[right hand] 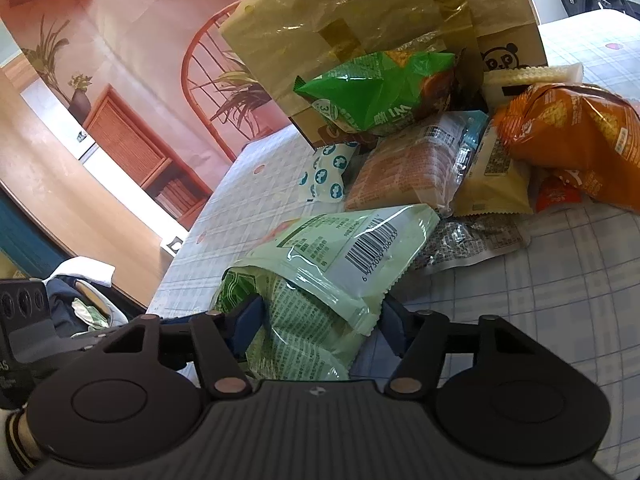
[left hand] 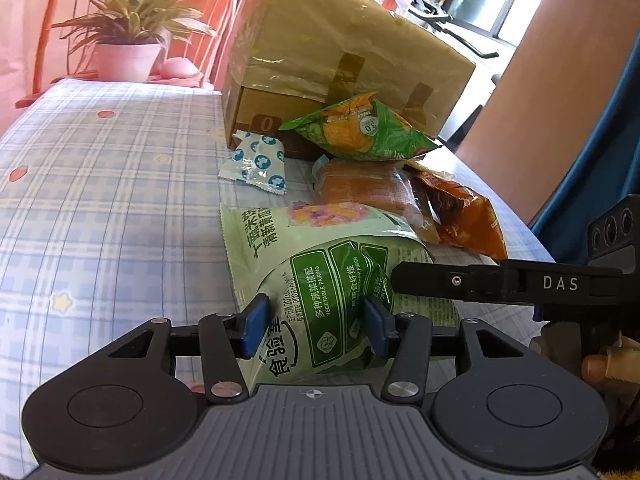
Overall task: Organize snacks
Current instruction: 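Lift the green-and-white bag with the left tool and carry it over the box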
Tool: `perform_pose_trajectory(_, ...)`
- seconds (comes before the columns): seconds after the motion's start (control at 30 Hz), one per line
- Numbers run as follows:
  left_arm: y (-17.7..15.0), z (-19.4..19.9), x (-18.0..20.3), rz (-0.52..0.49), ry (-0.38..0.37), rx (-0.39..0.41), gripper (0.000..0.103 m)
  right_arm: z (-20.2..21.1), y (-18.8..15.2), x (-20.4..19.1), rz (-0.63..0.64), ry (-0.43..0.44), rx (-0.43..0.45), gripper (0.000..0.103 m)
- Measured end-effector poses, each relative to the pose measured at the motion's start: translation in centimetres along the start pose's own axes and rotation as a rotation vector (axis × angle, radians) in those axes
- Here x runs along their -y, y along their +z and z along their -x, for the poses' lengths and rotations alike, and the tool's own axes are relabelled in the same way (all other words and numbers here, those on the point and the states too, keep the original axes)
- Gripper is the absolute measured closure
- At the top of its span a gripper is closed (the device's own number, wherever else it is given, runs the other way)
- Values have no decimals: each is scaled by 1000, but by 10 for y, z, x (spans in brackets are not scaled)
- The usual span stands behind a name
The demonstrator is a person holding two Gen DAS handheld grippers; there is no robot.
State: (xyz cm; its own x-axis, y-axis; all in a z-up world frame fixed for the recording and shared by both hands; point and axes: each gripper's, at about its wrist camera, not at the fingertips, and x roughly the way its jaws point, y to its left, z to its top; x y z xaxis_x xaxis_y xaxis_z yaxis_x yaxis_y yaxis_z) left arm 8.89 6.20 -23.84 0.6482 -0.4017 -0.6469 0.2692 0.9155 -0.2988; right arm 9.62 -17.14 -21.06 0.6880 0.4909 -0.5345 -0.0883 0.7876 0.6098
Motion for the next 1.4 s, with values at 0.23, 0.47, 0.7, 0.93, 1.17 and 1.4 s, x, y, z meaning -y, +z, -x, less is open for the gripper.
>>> perform_pose_trajectory(0.23, 0, 2, 3, -19, 5, 7, 51, 2, -3, -1, 5, 10, 6, 40)
perform_pose_trajectory(0.47, -3, 5, 4, -26, 0, 20, 54, 6, -4, 3, -13, 20, 15, 41)
perform_pose_trajectory(0.7, 3, 15, 11, -75, -4, 65, 56, 12, 0, 0, -6, 36, 42, 41)
perform_pose_trajectory(0.93, 31, 39, 25, -114, -11, 146, 56, 32, 19, -14, 12, 71, 122, 41)
perform_pose_trajectory(1.17, 76, 65, 40, -125, -53, 245, 56, 60, 61, -33, 28, 113, 208, 41)
perform_pose_trajectory(1.4, 118, 82, 65, -179, -53, 322, 56, 83, 110, -54, 88, 141, 279, 41)
